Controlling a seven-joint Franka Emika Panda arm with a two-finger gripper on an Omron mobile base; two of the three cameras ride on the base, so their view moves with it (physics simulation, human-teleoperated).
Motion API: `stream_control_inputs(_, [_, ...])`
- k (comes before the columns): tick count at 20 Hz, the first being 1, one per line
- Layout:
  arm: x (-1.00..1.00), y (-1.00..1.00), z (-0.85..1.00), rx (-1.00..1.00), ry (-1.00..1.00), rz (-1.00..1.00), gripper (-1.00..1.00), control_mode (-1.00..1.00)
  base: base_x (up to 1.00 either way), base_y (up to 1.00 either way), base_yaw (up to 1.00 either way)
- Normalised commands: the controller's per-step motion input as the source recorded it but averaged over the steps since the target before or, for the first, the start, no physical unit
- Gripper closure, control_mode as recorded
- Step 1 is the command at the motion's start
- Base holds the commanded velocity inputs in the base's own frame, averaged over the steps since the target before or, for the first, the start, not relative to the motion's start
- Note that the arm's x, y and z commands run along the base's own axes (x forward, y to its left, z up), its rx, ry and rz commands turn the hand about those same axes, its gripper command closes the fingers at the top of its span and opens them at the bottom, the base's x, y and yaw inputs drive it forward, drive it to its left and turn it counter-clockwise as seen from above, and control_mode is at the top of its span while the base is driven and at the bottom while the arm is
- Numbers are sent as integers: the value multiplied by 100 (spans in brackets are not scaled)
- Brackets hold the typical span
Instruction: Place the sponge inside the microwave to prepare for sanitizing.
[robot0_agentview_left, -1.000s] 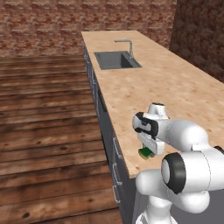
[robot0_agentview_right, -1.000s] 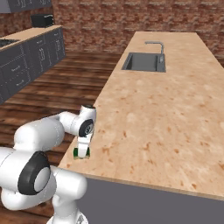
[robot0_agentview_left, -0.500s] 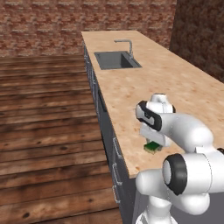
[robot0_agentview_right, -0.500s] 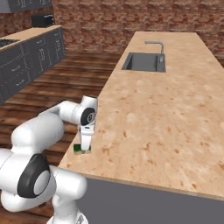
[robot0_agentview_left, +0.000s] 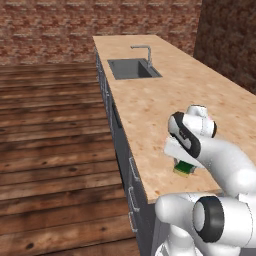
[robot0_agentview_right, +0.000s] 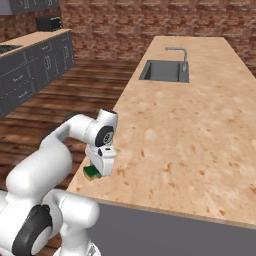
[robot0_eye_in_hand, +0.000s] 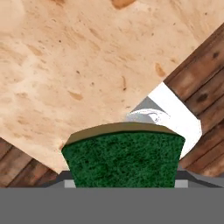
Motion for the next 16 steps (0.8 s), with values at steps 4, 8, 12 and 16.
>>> stream_control_inputs(4, [-19,-8,42,21,-7,13,100,-100,0,0,0])
stream_control_inputs(8, [-17,-1,43,7,-9,19,100,-100,0,0,0])
stream_control_inputs(12, [-17,-1,38,0,-11,18,100,-100,0,0,0])
stream_control_inputs(16, [-14,-2,25,0,-15,22,100,-100,0,0,0])
